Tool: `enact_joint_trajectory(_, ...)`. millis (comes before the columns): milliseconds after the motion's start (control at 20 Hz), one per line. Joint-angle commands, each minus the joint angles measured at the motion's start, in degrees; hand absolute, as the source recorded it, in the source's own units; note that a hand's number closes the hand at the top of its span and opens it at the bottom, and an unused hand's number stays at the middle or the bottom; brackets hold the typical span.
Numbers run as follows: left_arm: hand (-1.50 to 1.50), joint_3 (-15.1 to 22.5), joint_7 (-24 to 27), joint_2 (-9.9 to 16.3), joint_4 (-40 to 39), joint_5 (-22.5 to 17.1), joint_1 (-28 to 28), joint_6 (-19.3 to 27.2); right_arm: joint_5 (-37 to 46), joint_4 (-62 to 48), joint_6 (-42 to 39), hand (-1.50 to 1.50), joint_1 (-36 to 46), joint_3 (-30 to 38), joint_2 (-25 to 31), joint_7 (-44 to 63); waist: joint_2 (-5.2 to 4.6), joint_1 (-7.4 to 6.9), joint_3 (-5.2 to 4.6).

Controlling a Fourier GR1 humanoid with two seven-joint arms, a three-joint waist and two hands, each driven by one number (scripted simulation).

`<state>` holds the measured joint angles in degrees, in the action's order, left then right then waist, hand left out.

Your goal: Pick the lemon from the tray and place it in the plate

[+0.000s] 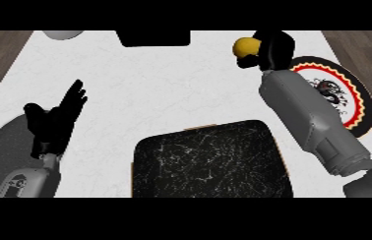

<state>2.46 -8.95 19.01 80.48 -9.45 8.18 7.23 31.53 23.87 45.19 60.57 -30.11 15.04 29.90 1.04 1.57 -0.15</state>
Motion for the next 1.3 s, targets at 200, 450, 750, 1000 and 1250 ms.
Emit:
enact_joint_trajectory(200, 0.0, -1.32, 0.88, 0.99, 0.74, -0.11, -2.13, -1.87, 1.58, 11.1, 4.32, 1.5, -6.42, 3.14, 6.27, 11.21, -0.16, 0.28, 0.1)
enact_joint_trajectory(450, 0.0, -0.59, -0.49, -1.73, -1.39, 1.72, 2.72, 0.09, 3.5, 15.46, 3.12, 1.5, -12.36, 5.66, 12.56, 13.32, -0.69, -0.31, 0.11)
enact_joint_trajectory(750, 0.0, -1.72, 0.71, -1.22, 0.38, 1.88, 0.06, -2.14, -1.86, 18.2, 1.43, 1.5, -22.46, 12.76, 18.18, 1.64, -0.98, -1.46, 0.16)
enact_joint_trajectory(1000, 0.0, -0.84, 0.91, -2.59, -0.33, 1.66, 1.38, -2.64, -7.18, 12.22, -8.5, 1.5, -25.18, 14.19, 20.07, -7.09, -1.3, -1.86, 0.21)
enact_joint_trajectory(1250, 0.0, -0.4, 1.35, -3.58, -1.04, 3.63, 1.43, -1.58, -17.68, 8.63, -13.21, -1.5, -26.19, 23.76, 18.18, -18.31, -1.44, -2.24, 0.26)
